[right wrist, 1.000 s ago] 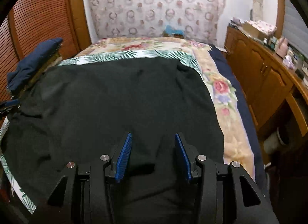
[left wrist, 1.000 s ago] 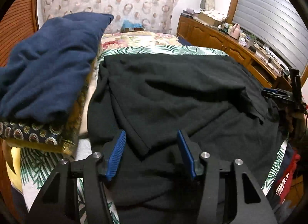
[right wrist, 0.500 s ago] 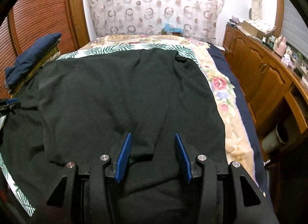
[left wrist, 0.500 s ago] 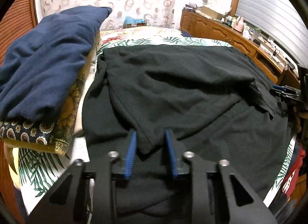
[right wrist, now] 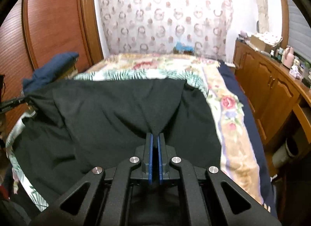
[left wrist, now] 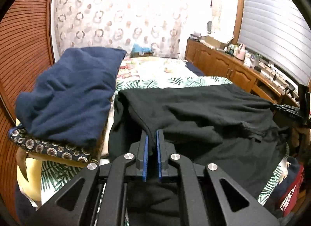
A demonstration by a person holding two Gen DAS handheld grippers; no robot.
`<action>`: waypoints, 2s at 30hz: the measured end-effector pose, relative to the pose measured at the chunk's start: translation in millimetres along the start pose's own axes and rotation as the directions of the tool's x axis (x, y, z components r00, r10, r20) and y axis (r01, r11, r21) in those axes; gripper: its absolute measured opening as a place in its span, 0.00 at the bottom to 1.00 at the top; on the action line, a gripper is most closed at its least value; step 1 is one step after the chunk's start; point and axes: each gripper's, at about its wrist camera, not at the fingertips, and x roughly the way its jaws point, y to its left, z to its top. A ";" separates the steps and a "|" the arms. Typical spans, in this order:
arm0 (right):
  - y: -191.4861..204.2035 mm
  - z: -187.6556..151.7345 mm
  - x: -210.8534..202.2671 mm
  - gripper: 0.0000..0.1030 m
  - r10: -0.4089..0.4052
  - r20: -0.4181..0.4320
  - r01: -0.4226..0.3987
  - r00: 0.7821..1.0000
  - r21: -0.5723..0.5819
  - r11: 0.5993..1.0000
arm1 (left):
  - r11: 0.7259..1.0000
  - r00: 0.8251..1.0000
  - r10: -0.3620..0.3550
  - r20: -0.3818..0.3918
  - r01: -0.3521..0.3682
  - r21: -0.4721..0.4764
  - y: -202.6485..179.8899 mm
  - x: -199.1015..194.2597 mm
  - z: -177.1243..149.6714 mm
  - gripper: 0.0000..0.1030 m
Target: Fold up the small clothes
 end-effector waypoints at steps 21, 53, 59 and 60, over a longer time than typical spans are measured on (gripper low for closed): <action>-1.6 -18.1 -62.7 0.04 -0.026 -0.007 0.026 1.000 -0.026 0.999 | 0.999 0.998 -0.030 -0.063 0.031 0.024 8.0 -44.5 -35.5 0.08; 45.2 -110.0 0.9 0.33 0.121 -0.098 -0.118 0.988 0.035 0.992 | 0.961 0.973 -0.206 -0.099 0.220 0.167 -110.0 -23.0 -68.4 0.47; 43.4 -104.6 39.5 0.33 0.058 -0.150 -0.052 0.987 0.038 0.998 | 0.944 0.953 -0.200 -0.226 0.250 0.216 -138.1 24.6 -72.9 0.41; 42.4 -104.0 43.8 0.33 0.049 -0.154 -0.044 0.987 0.035 0.998 | 0.945 0.953 -0.189 -0.237 0.242 0.222 -140.2 29.9 -74.1 0.41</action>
